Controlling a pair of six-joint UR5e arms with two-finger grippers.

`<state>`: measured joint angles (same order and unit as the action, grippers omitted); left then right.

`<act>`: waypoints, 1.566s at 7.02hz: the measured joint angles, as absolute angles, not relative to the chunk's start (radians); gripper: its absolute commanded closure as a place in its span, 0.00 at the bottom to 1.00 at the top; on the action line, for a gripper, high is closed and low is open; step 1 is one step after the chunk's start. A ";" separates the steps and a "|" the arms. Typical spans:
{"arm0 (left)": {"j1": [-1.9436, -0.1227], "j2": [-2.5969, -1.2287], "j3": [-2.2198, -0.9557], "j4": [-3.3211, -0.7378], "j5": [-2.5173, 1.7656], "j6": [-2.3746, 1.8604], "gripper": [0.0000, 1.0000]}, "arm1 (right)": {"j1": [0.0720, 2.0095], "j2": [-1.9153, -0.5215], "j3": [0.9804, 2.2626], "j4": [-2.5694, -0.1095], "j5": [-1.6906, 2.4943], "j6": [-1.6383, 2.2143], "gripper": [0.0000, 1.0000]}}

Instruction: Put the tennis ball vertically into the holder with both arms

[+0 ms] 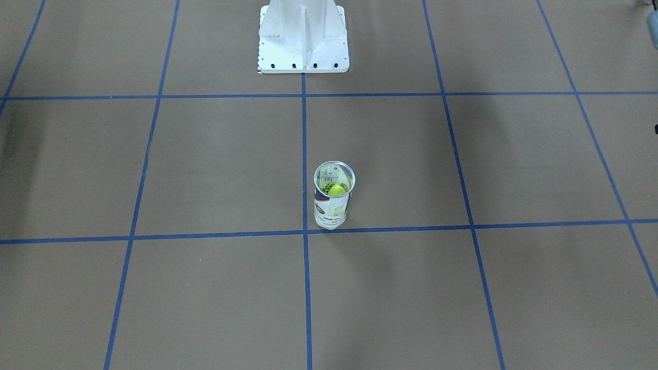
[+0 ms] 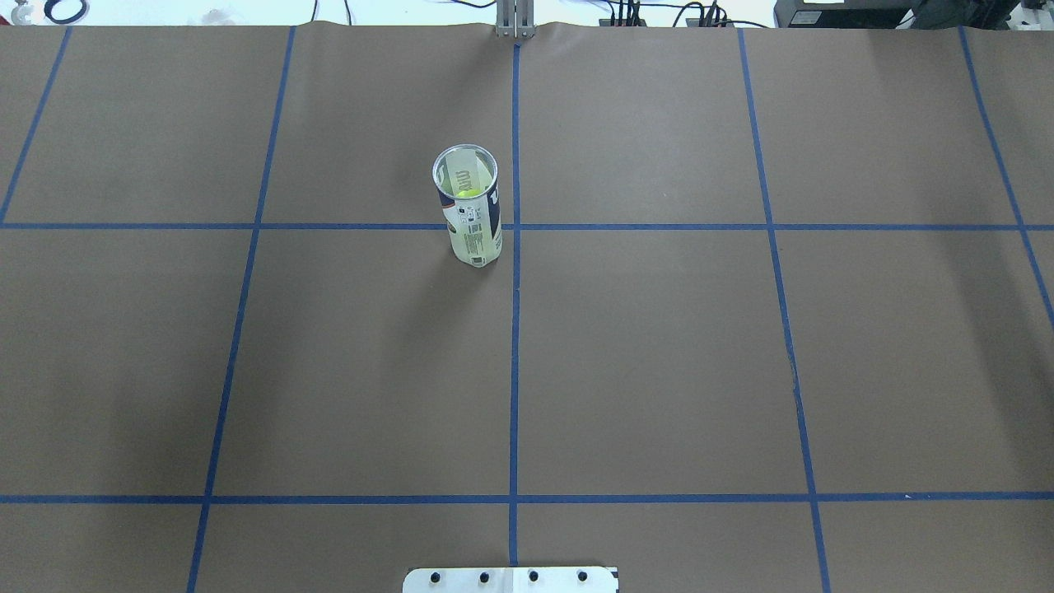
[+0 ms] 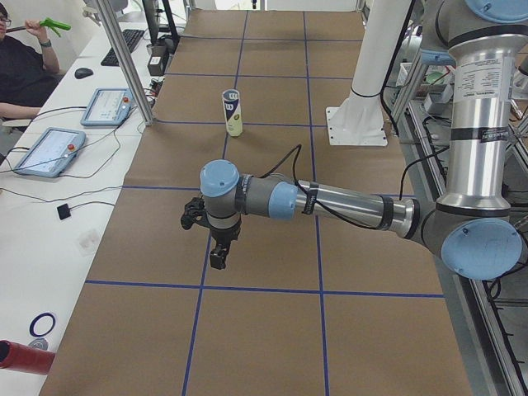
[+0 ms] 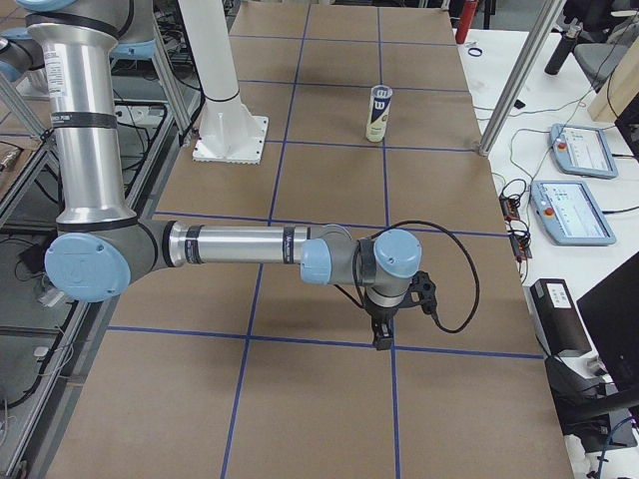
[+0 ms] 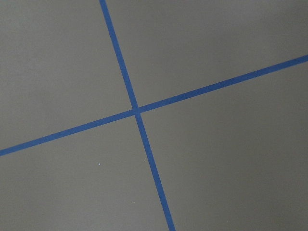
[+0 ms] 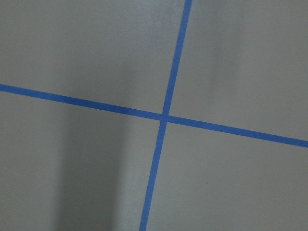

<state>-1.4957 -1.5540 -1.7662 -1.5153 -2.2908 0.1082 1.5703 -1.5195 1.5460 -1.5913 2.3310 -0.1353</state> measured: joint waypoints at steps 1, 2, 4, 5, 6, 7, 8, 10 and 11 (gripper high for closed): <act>-1.501 -1.562 -1.761 -1.495 -2.291 0.109 0.01 | 1.594 -1.535 1.546 -1.591 2.341 -0.148 0.01; -1.505 -1.565 -1.755 -1.488 -2.291 0.109 0.01 | 1.611 -1.551 1.546 -1.591 2.350 -0.182 0.01; -1.511 -1.562 -1.751 -1.487 -2.290 0.109 0.01 | 1.620 -1.569 1.557 -1.600 2.388 -0.205 0.01; -1.512 -1.559 -1.751 -1.487 -2.290 0.109 0.01 | 1.621 -1.568 1.588 -1.628 2.411 -0.185 0.01; -1.512 -1.558 -1.750 -1.488 -2.290 0.109 0.01 | 1.620 -1.569 1.630 -1.665 2.410 -0.151 0.01; -1.512 -1.559 -1.749 -1.488 -2.290 0.109 0.01 | 1.620 -1.572 1.664 -1.688 2.401 -0.126 0.01; -1.512 -1.561 -1.746 -1.488 -2.288 0.109 0.01 | 1.620 -1.575 1.679 -1.695 2.398 -0.116 0.01; -1.511 -1.566 -1.733 -1.490 -2.288 0.109 0.01 | 1.620 -1.576 1.686 -1.694 2.400 -0.111 0.01; -1.512 -1.567 -1.731 -1.491 -2.290 0.109 0.01 | 1.620 -1.575 1.687 -1.692 2.402 -0.110 0.01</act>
<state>-1.5118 -1.5666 -1.7307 -1.4913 -2.2899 0.1088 1.6199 -1.5751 1.6866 -1.6925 2.4016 -0.1096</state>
